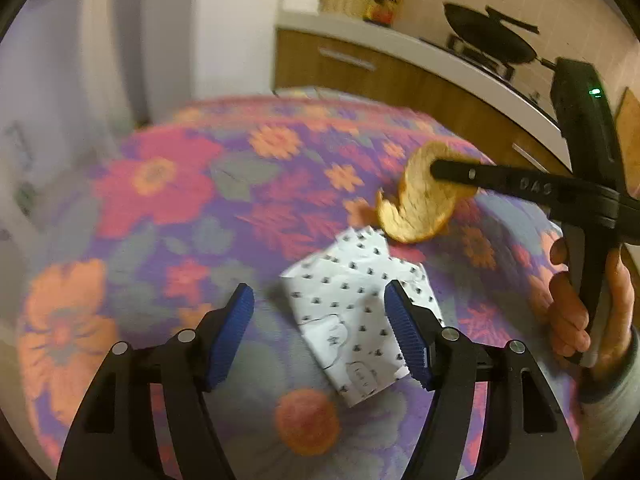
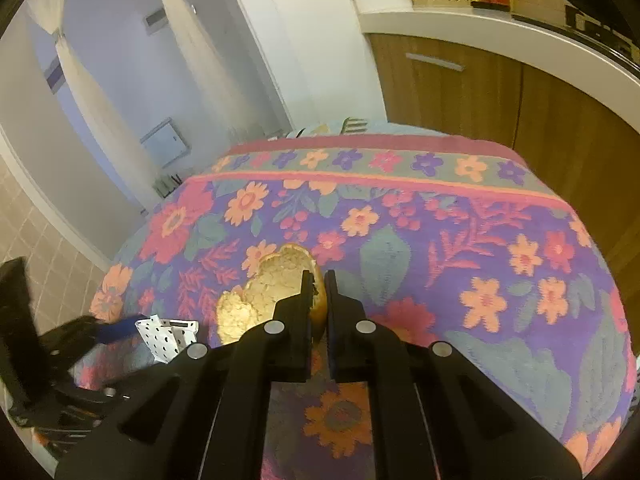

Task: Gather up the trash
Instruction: 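Grasp the orange peel with the right tool while the left tool grasps the white patterned paper, then carry the peel and paper over the blue basket and open both tools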

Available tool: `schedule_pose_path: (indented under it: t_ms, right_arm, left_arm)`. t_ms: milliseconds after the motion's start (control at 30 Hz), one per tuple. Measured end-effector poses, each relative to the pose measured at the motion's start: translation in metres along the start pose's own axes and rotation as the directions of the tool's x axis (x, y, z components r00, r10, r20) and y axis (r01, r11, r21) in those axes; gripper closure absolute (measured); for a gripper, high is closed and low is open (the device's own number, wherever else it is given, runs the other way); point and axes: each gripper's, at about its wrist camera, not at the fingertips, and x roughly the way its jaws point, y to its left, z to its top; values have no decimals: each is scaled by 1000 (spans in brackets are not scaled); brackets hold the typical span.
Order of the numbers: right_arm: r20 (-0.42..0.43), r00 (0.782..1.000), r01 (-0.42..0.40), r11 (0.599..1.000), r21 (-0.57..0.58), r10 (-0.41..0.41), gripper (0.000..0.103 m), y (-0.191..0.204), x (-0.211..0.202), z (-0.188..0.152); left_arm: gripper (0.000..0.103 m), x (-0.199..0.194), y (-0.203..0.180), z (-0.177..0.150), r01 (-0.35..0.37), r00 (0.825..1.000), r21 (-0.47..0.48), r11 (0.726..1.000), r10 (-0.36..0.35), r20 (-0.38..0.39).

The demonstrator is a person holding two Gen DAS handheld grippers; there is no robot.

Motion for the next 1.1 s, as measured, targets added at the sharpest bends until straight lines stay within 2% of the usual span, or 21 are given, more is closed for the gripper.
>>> schedule_pose_path:
  t_ms: [67, 100, 133, 233, 333, 467, 667, 933, 1100]
  right_arm:
    - [8, 1000, -3, 1000, 9, 3, 99, -3, -4, -2]
    - [13, 1000, -3, 1000, 14, 2, 99, -4, -6, -3]
    - [18, 1000, 1, 1000, 19, -1, 99, -7, -11, -5]
    - [26, 1000, 17, 999, 37, -18, 99, -12, -20, -11]
    - [27, 999, 27, 997, 74, -29, 99, -24, -36, -24]
    - [71, 995, 67, 993, 93, -74, 99, -33, -65, -48]
    - [176, 974, 131, 988, 79, -143, 99, -32, -113, -70]
    - [277, 940, 158, 973, 168, -200, 99, -63, -169, -96]
    - [306, 919, 174, 953, 248, -247, 99, -92, -201, -116]
  left_arm:
    - [54, -2, -4, -2, 7, 1000, 17, 1000, -7, 14]
    - [71, -2, -6, -3, 21, 1000, 23, 1000, -21, 6]
    - [78, -4, -10, -8, 19, 1000, 32, 999, -20, 8]
    - [92, -8, -22, -18, 13, 1000, 69, 998, -15, 17]
    - [99, -14, -31, -27, 15, 999, 69, 997, -17, 36]
    - [101, -23, -48, -34, -7, 997, 69, 998, 1, 82]
    - [102, -34, -66, -32, -9, 990, 43, 999, 2, 143]
    - [102, -42, -113, -27, 64, 984, 111, 992, -82, 158]
    - [102, -43, -153, -20, 117, 976, 170, 978, -145, 161]
